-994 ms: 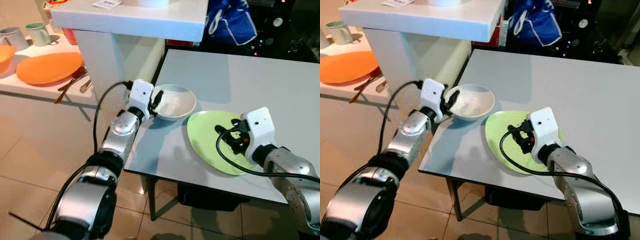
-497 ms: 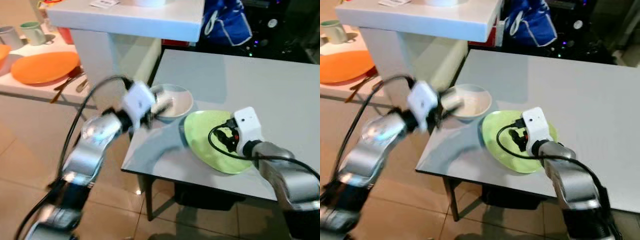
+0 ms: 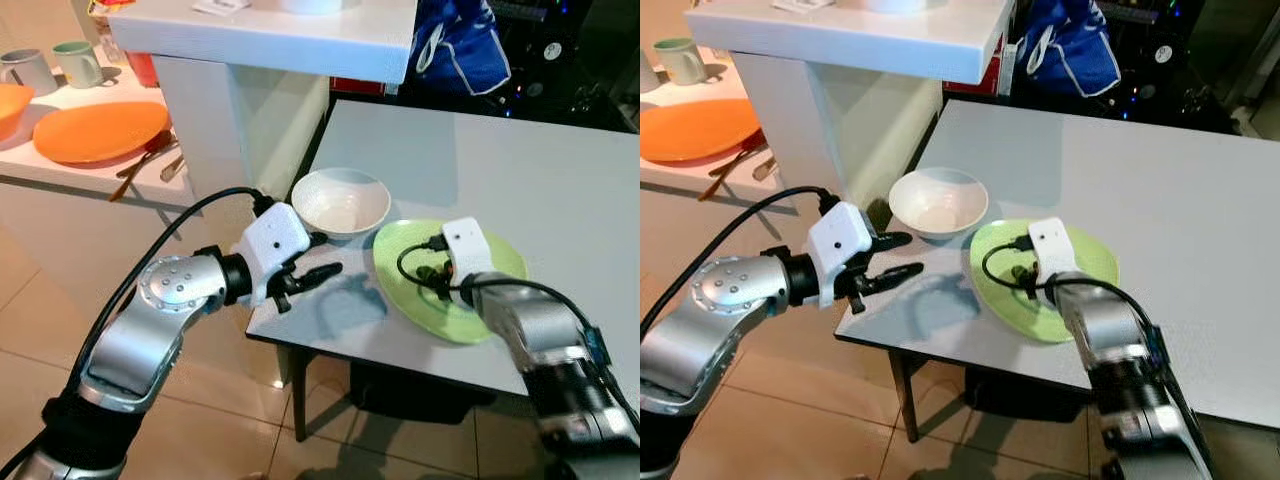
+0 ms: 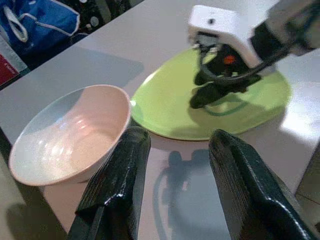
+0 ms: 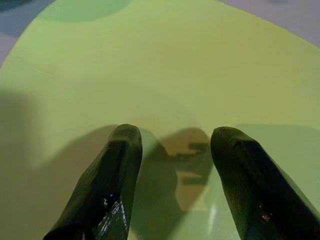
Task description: Setting the table
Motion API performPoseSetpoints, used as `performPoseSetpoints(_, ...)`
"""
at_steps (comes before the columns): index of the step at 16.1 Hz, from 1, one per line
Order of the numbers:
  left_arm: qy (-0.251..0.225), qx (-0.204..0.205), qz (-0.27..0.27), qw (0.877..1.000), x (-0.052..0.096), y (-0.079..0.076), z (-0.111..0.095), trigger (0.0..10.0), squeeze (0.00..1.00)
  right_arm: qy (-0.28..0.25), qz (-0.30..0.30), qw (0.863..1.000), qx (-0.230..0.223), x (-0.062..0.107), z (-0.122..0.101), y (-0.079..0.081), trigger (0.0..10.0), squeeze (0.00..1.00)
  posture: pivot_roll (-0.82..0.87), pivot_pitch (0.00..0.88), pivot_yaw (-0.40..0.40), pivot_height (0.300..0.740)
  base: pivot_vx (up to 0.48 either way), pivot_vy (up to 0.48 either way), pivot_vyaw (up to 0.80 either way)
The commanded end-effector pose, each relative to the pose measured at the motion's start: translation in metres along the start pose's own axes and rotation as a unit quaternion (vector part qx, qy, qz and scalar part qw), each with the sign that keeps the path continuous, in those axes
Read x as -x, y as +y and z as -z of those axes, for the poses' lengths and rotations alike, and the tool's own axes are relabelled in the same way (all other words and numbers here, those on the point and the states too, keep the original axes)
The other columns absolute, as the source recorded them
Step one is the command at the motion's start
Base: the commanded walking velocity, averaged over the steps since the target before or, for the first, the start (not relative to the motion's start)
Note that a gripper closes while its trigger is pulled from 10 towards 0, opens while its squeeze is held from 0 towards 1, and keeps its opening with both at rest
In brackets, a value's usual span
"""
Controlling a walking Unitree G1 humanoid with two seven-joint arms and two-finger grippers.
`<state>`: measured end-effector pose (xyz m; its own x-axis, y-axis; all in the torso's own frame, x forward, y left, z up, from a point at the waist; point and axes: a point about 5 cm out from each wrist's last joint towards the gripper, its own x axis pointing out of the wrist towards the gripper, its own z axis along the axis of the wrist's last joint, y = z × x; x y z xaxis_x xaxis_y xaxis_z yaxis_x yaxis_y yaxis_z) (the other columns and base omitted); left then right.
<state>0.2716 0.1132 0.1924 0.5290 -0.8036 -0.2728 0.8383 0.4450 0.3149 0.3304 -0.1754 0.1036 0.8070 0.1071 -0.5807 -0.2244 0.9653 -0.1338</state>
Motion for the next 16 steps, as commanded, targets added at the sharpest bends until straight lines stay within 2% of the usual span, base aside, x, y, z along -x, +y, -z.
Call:
performPoseSetpoints(1, 0.004, -0.001, 0.008, 1.0, 0.0, -0.001, -0.003, 10.0, 0.0, 0.017, 0.016, 1.0, -0.006, -0.005, 0.007, -0.004, 10.0, 0.0, -0.1, 0.0, -0.004, 0.74, 0.0, 0.0, 0.0)
performPoseSetpoints(5, 0.009, 0.001, 0.006, 1.0, 0.0, 0.0, -0.005, 10.0, 0.0, 0.01, 0.022, 0.999, -0.029, -0.017, 0.001, -0.005, 10.0, 0.0, -0.09, 0.0, 0.003, 0.74, 0.0, 0.0, 0.0)
performPoseSetpoints(7, 0.004, 0.002, -0.002, 1.0, 0.001, 0.003, -0.008, 10.0, 0.0, -0.02, 0.031, 0.999, -0.039, -0.018, -0.014, -0.008, 10.0, 0.0, -0.08, 0.0, 0.005, 0.74, 0.0, 0.0, 0.0)
performPoseSetpoints(8, -0.004, 0.0, -0.012, 1.0, 0.002, 0.005, -0.011, 10.0, 0.0, -0.053, 0.04, 0.997, -0.049, -0.014, -0.03, -0.013, 10.0, 0.0, -0.08, 0.0, 0.006, 0.74, 0.0, 0.0, 0.0)
performPoseSetpoints(9, -0.042, 0.001, -0.046, 0.998, 0.003, 0.008, -0.022, 10.0, 0.0, -0.102, 0.05, 0.992, -0.06, 0.003, -0.054, -0.022, 10.0, 0.0, -0.07, 0.0, 0.006, 0.74, 0.0, 0.0, 0.0)
performPoseSetpoints(10, -0.042, 0.001, -0.046, 0.998, 0.003, 0.008, -0.022, 10.0, 0.0, -0.102, 0.05, 0.992, -0.06, 0.003, -0.054, -0.022, 10.0, 0.0, -0.07, 0.0, 0.006, 0.74, 0.0, 0.0, 0.0)
performPoseSetpoints(11, -0.082, 0.028, -0.058, 0.995, 0.003, 0.002, -0.033, 10.0, 0.0, -0.144, 0.072, 0.985, -0.07, 0.036, -0.069, -0.034, 10.0, 0.0, -0.07, 0.0, 0.017, 0.74, 0.0, 0.0, 0.0)
performPoseSetpoints(12, -0.086, 0.032, -0.057, 0.994, 0.002, 0.0, -0.034, 10.0, 0.0, -0.149, 0.076, 0.983, -0.071, 0.043, -0.069, -0.035, 10.0, 0.0, -0.07, 0.0, 0.017, 0.74, 0.0, 0.0, 0.0)
performPoseSetpoints(13, -0.086, 0.026, -0.067, 0.994, 0.002, -0.006, -0.03, 10.0, 0.0, -0.162, 0.09, 0.98, -0.077, 0.057, -0.068, -0.037, 10.0, 0.0, -0.08, 0.0, 0.038, 0.74, 0.0, 0.0, 0.0)
performPoseSetpoints(14, -0.08, 0.038, -0.097, 0.991, 0.003, -0.009, -0.022, 10.0, 0.0, -0.205, 0.091, 0.971, -0.078, 0.076, -0.068, -0.031, 10.0, 0.0, -0.1, 0.0, 0.068, 0.74, 0.0, 0.0, 0.0)
performPoseSetpoints(15, -0.084, 0.053, -0.142, 0.985, 0.006, -0.006, -0.017, 10.0, 0.0, -0.262, 0.076, 0.96, -0.066, 0.089, -0.07, -0.022, 10.0, 0.0, -0.1, 0.0, 0.08, 0.74, 0.0, 0.0, 0.0)
performPoseSetpoints(16, -0.085, 0.056, -0.189, 0.977, 0.009, -0.002, -0.013, 10.0, 0.0, -0.322, 0.044, 0.944, -0.05, 0.102, -0.067, -0.006, 10.0, 0.0, -0.1, 0.0, 0.086, 0.74, 0.0, 0.0, 0.0)
